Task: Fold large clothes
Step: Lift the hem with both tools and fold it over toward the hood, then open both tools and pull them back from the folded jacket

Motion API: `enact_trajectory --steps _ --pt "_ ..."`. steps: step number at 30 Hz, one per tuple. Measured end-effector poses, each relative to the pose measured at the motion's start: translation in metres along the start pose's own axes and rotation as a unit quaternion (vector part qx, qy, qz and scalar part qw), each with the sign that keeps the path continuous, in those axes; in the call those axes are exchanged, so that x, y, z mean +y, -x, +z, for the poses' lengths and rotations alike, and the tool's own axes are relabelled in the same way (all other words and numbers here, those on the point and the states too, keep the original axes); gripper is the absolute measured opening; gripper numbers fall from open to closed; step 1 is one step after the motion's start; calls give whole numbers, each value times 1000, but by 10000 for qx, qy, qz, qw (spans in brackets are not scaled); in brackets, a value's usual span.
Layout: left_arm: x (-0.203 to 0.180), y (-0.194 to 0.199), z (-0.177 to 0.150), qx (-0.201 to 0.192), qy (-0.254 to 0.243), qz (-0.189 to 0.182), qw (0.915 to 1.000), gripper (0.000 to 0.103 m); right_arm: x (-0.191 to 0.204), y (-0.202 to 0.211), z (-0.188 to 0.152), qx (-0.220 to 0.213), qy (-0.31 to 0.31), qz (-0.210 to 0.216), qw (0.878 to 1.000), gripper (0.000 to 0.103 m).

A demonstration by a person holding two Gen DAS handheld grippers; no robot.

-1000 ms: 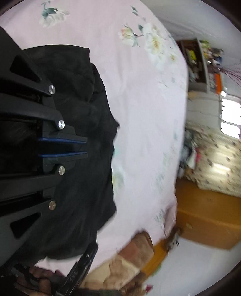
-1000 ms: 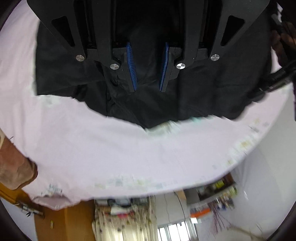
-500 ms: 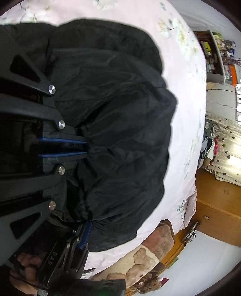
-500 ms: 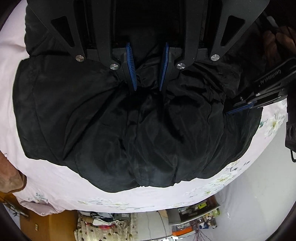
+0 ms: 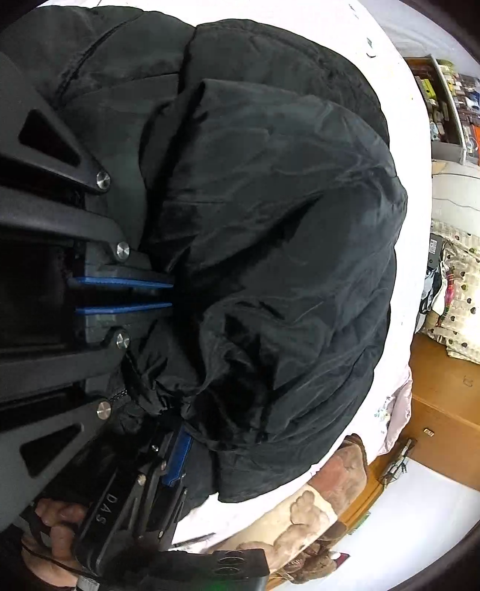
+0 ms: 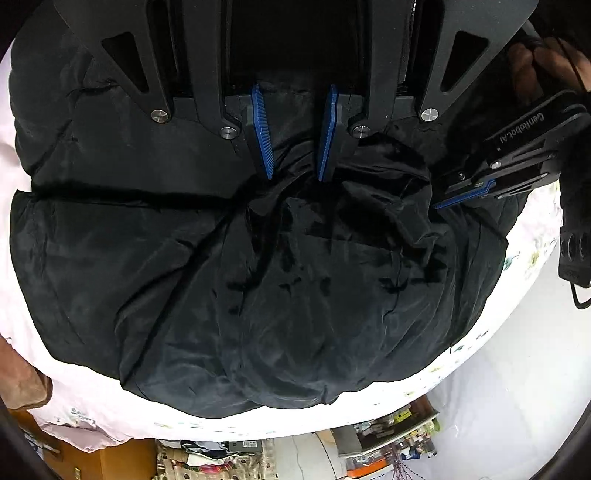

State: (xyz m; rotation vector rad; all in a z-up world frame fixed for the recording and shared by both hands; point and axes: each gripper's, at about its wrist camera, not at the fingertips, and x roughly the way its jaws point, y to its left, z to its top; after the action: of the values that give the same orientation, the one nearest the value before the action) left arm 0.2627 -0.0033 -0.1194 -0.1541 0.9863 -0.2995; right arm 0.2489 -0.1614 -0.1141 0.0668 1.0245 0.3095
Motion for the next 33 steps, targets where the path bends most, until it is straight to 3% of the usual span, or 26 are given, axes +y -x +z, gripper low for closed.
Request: enact_trajectory --steps 8,22,25,29,33 --pt "-5 -8 -4 -87 -133 214 9996 10 12 -14 -6 -57 275 -319 9991 25" --pt "-25 -8 -3 -83 -283 450 9986 10 16 -15 -6 -10 265 -295 9992 25" --pt "-34 5 -3 -47 -323 596 9977 10 20 2 -2 7 326 -370 9988 25" --pt "-45 27 -13 -125 -473 725 9962 10 19 33 -11 -180 196 -429 9987 38" --pt "-54 51 -29 -185 -481 726 9960 10 17 63 -28 -349 58 -401 9986 39"
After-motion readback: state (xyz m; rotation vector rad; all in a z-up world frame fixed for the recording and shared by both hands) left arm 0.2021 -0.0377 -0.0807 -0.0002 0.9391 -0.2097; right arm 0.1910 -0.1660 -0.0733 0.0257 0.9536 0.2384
